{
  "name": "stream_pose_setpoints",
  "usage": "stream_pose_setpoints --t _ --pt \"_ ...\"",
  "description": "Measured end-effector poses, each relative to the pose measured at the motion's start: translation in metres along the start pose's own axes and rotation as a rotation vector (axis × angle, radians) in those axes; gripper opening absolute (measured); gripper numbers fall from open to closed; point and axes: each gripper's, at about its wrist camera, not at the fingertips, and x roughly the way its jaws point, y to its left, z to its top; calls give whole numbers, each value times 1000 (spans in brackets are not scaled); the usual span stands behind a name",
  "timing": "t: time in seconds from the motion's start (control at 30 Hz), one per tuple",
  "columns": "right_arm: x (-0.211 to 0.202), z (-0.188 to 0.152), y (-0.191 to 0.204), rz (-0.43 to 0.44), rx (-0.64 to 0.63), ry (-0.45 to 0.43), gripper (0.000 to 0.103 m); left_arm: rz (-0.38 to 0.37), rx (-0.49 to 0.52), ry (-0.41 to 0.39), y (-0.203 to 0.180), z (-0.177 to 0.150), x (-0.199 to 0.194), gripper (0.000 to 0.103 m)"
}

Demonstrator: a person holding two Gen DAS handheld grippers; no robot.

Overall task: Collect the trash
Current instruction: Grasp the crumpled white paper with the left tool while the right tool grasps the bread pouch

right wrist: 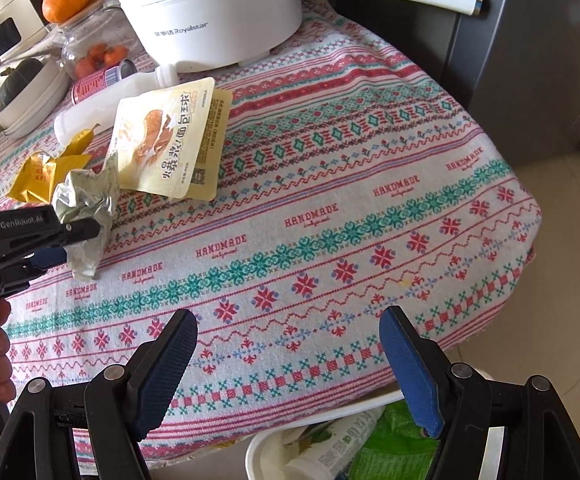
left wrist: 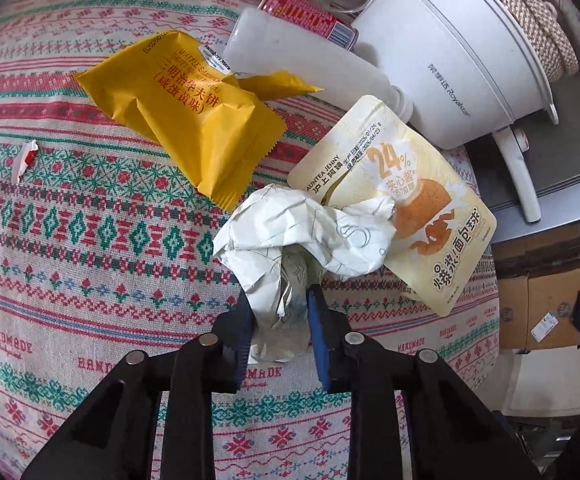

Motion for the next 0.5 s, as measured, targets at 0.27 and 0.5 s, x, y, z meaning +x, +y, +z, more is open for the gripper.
stream_pose_setpoints --t 0.27,0.5 --pt "7 1 13 -9 -26 -3 79 -24 102 -63 -2 -6 -39 14" --pt "16 12 19 24 -25 -48 79 -8 217 -109 2 -18 -91 14"
